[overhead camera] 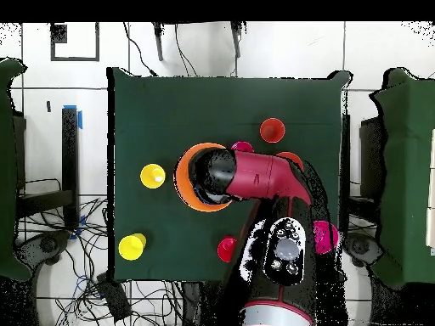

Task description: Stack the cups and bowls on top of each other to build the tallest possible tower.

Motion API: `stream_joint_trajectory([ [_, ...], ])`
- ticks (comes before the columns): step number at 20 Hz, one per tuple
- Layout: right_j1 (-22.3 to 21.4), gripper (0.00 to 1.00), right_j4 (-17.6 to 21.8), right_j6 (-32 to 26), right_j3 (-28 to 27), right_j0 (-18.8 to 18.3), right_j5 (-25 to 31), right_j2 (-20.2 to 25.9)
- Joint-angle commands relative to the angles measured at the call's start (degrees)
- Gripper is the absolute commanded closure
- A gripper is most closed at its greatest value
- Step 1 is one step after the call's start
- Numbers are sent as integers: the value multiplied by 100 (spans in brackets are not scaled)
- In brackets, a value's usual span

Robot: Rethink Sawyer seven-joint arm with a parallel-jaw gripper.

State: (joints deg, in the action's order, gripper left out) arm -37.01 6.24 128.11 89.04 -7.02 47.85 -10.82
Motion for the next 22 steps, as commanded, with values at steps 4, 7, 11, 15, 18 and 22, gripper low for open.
stream_joint_trajectory([
  [4,225,100,-134,626,33,84,-51,322],
  [7,229,100,-135,628,19,90,-29,321],
  [11,235,100,-128,642,5,107,-14,311],
  [15,247,100,-151,673,14,107,12,305],
  [18,244,0,-124,641,12,121,-9,303],
  [22,235,0,-166,625,34,92,-11,335],
])
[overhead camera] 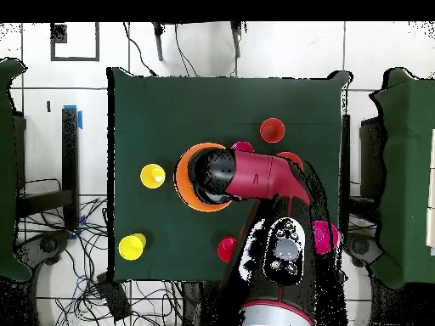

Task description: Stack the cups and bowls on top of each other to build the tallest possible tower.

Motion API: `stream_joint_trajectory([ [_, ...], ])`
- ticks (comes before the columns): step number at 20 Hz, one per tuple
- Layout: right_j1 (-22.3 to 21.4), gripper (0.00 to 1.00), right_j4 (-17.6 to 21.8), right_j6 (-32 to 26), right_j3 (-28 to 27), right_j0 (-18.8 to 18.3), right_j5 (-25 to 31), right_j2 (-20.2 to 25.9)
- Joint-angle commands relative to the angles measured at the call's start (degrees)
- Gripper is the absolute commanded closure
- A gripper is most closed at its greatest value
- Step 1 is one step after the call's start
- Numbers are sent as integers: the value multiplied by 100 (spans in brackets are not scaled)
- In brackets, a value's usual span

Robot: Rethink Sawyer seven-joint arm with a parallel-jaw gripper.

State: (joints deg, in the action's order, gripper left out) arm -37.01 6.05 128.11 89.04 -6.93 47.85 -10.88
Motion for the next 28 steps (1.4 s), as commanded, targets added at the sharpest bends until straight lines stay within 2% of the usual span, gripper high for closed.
stream_joint_trajectory([
  [1,237,0,-142,624,27,83,-36,340],
  [28,637,0,-151,647,95,49,-781,425],
])
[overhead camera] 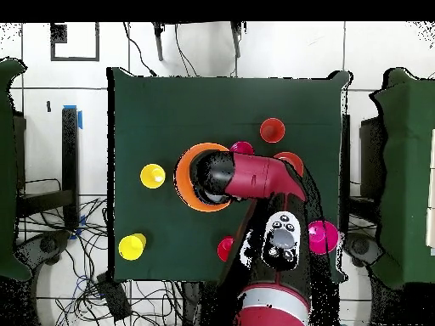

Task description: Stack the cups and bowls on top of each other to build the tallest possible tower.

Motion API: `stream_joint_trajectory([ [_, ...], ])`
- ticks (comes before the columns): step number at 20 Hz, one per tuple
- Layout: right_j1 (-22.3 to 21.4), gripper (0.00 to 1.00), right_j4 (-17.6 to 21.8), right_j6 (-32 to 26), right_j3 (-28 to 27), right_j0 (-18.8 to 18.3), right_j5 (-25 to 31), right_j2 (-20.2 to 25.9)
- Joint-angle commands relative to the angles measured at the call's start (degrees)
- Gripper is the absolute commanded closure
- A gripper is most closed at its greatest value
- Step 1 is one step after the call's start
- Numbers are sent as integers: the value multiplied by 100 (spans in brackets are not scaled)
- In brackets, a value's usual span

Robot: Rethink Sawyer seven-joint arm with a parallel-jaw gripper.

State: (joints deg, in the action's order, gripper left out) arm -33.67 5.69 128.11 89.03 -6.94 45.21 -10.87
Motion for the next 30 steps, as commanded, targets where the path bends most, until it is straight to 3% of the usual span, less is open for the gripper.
stream_joint_trajectory([
  [1,301,0,-115,647,99,57,-514,415],
  [3,298,0,-136,664,102,73,-453,395],
  [4,296,100,-148,652,102,80,-414,387],
  [18,274,100,-186,606,110,49,-393,416],
  [30,-122,100,-813,-79,986,-687,-1148,1455],
])
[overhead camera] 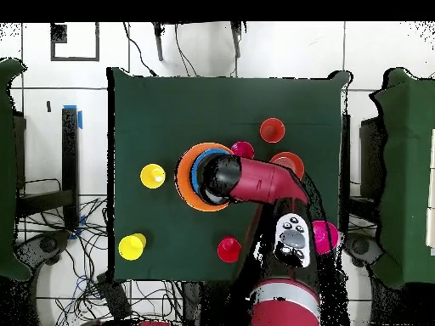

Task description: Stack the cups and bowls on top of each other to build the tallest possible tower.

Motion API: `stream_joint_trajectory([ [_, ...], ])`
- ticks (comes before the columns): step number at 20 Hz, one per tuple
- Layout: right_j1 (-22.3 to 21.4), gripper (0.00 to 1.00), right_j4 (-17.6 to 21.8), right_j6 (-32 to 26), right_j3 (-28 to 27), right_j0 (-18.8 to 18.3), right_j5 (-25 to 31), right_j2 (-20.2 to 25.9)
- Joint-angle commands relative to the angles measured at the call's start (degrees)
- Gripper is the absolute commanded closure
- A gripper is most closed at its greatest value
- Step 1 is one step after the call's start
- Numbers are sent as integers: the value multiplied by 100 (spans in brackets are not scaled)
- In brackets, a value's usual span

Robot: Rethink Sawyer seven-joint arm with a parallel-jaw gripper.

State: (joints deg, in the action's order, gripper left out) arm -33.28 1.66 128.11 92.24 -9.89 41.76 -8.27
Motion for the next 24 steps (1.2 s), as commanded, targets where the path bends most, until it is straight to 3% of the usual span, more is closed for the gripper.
stream_joint_trajectory([
  [1,-195,100,-442,-106,722,-444,-821,1258],
  [16,-443,100,-349,-375,1693,-1628,-1780,2768],
  [22,-301,100,-277,-361,1986,-2203,-2186,3499],
  [24,-319,100,-163,-294,1980,-2217,-2220,3480],
])
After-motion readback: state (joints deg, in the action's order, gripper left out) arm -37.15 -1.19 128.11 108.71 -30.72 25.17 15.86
